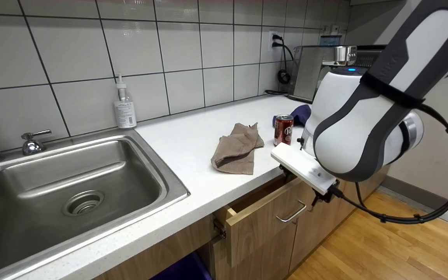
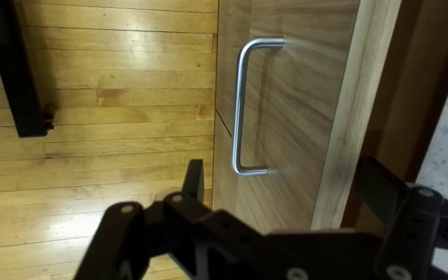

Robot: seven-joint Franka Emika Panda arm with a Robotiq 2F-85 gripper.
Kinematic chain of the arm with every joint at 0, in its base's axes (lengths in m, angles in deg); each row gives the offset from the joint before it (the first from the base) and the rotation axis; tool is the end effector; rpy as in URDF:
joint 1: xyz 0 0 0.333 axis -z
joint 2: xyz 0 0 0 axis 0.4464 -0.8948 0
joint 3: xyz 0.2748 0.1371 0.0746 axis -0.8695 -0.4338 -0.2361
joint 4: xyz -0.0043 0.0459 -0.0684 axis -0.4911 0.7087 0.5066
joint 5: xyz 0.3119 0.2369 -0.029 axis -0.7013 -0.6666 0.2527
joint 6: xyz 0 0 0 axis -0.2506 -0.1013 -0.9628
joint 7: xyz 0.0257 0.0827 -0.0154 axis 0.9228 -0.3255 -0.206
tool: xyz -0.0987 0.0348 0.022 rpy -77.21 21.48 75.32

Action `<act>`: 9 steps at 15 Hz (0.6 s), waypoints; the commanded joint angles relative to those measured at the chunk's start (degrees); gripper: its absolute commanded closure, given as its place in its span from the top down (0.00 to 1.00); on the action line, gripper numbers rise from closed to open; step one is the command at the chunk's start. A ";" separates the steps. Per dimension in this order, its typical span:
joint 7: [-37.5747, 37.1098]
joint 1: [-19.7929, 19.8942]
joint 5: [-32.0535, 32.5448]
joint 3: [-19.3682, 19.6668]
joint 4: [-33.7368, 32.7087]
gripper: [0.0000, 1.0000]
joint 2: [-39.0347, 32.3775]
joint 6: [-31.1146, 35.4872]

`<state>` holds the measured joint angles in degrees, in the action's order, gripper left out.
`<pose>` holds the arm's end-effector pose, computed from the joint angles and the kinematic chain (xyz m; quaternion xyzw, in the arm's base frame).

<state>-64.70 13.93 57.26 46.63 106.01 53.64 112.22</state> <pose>0.5059 -0.0383 0.1753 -0.7383 0.6643 -0.1107 0.0382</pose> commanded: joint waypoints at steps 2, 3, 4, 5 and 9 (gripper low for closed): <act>0.42 0.15 -1.88 -0.29 -0.05 1.00 -1.42 2.39; 0.49 0.07 -2.14 -0.25 -0.04 1.00 -1.58 2.65; 0.57 -0.08 -2.30 -0.14 0.18 1.00 -1.47 2.88; 0.76 -0.01 -2.50 -0.24 0.30 1.00 -1.44 2.97; 1.19 0.57 -3.50 -1.08 0.80 1.00 -1.05 2.46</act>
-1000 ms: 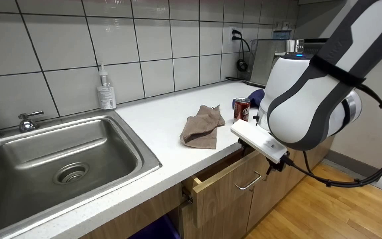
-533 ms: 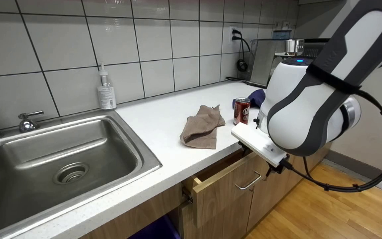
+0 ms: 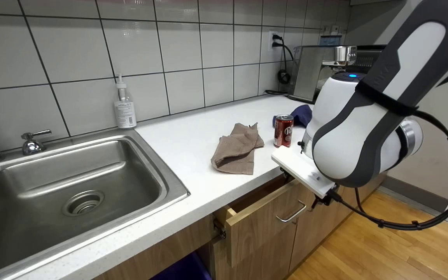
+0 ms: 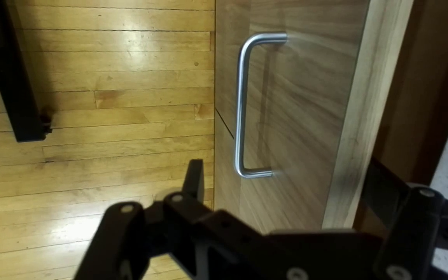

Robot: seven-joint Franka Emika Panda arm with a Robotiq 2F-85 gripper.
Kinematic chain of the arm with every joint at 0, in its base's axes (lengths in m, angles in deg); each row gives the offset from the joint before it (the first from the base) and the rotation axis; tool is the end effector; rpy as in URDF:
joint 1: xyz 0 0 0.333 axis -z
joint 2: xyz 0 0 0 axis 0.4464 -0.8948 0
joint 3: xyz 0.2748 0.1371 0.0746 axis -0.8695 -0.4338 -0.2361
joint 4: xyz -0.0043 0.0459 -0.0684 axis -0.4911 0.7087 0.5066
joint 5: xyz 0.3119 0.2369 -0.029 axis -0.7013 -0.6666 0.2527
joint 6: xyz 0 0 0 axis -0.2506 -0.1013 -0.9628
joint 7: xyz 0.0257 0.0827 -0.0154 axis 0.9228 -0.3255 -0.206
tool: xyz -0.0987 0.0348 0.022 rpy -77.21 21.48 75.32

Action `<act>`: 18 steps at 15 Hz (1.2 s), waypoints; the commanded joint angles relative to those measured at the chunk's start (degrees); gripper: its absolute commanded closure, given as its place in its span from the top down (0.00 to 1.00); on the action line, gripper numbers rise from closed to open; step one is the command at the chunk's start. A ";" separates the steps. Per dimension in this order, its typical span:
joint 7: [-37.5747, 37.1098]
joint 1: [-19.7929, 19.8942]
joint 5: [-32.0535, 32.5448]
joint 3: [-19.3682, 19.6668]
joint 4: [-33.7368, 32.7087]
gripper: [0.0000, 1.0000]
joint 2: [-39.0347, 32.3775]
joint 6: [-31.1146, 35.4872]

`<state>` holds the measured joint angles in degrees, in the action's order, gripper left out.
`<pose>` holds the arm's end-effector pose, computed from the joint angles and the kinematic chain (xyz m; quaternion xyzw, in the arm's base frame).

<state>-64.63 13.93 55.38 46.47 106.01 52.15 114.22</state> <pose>0.5043 -0.0404 0.1665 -0.7292 0.6732 -0.1157 0.0409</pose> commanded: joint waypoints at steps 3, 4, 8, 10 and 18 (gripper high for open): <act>1.21 0.45 -2.00 -1.02 1.43 1.00 0.83 0.40; 1.37 0.63 -2.11 -1.33 1.57 1.00 0.96 0.29; 1.77 0.72 -2.32 -2.00 2.37 1.00 1.47 0.60; 2.01 0.76 -2.30 -2.33 2.69 1.00 1.67 0.73; 2.79 2.01 -3.27 -4.53 4.31 1.00 2.72 0.22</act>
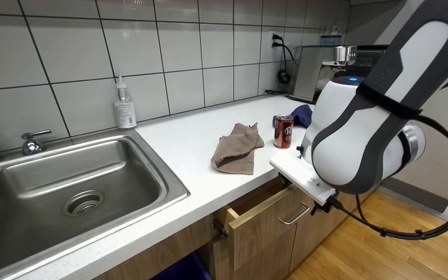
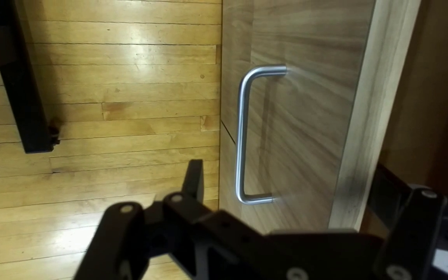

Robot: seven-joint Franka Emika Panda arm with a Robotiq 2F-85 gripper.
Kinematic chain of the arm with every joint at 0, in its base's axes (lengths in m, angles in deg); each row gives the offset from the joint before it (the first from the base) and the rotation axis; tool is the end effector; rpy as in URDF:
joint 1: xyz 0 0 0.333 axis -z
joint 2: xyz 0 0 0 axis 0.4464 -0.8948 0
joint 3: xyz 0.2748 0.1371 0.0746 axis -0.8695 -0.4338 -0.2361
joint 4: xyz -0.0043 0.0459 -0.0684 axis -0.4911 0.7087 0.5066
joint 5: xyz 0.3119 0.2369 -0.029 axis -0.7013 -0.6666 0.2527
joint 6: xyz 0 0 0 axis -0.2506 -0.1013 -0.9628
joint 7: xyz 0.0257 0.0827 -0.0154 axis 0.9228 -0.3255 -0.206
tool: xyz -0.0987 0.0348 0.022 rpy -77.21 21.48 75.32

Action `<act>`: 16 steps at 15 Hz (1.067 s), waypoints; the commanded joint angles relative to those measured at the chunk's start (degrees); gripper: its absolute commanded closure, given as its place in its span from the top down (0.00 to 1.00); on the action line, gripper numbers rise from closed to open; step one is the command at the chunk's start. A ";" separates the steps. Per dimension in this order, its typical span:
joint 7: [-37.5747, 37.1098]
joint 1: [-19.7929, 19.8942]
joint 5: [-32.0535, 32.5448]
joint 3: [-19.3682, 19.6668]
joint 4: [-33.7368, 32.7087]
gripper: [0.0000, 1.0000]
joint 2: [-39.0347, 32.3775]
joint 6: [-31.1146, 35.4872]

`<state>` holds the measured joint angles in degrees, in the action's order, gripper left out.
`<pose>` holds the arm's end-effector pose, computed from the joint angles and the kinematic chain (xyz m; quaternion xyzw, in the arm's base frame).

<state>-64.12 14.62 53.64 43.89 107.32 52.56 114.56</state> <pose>0.4961 -0.0256 0.1614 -0.7316 0.6724 -0.1027 0.0466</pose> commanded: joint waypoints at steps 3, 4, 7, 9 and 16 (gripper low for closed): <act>1.86 0.78 -1.77 -1.65 4.34 1.00 3.00 0.42; 1.82 0.79 -1.97 -1.78 4.75 1.00 3.20 0.60; 1.62 0.62 -2.62 -2.08 5.97 1.00 3.56 1.48; 1.58 0.64 -3.29 -2.53 6.71 1.00 3.70 2.29; 1.55 -0.16 -4.96 -3.14 8.95 1.00 4.15 4.63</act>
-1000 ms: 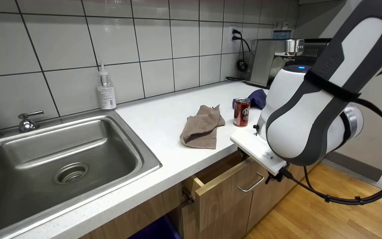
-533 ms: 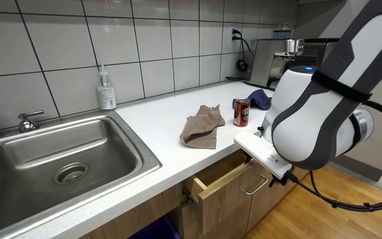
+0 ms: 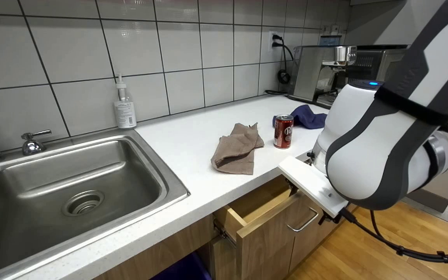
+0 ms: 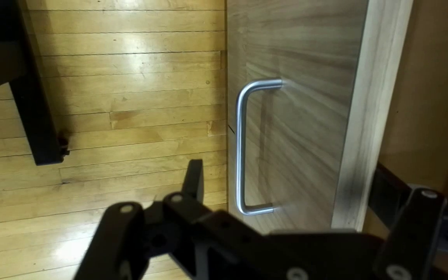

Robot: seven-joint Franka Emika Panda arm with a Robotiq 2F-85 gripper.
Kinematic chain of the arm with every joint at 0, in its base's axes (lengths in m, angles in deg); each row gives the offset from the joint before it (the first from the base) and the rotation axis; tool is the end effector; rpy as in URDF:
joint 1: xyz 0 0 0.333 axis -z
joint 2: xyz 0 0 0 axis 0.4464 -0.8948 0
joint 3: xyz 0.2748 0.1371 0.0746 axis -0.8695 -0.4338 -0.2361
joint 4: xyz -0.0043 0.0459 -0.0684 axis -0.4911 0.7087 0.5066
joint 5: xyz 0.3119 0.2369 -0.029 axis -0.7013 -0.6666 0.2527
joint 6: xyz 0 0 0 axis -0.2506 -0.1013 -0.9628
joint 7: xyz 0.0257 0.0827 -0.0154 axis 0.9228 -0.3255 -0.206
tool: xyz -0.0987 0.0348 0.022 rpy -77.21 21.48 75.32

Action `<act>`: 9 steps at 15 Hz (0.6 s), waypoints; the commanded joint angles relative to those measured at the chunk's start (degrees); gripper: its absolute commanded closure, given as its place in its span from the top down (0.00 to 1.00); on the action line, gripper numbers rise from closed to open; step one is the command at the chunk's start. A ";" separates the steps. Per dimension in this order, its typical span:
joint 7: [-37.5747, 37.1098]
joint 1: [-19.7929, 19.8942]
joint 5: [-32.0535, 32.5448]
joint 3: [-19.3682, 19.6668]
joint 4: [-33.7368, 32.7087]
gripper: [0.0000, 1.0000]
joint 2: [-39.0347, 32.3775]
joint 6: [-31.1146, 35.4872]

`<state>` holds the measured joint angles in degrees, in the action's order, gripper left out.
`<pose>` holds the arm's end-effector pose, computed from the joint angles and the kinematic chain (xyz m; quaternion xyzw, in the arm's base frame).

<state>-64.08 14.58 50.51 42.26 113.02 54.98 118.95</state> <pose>0.4657 -0.0178 0.1601 -0.7197 0.6840 -0.1045 0.0578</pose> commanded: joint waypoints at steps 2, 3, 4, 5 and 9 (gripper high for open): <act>1.35 -0.12 -1.94 -0.37 0.45 1.00 0.17 0.36; 1.31 -0.11 -2.12 -0.54 0.68 1.00 0.32 0.36; 1.30 -0.11 -2.14 -0.62 0.84 1.00 0.43 0.36; 1.30 -0.11 -2.14 -0.67 0.97 1.00 0.52 0.36; 1.30 -0.11 -2.14 -0.73 1.21 1.00 0.67 0.36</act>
<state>-64.08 14.57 49.83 41.63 114.32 55.78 119.24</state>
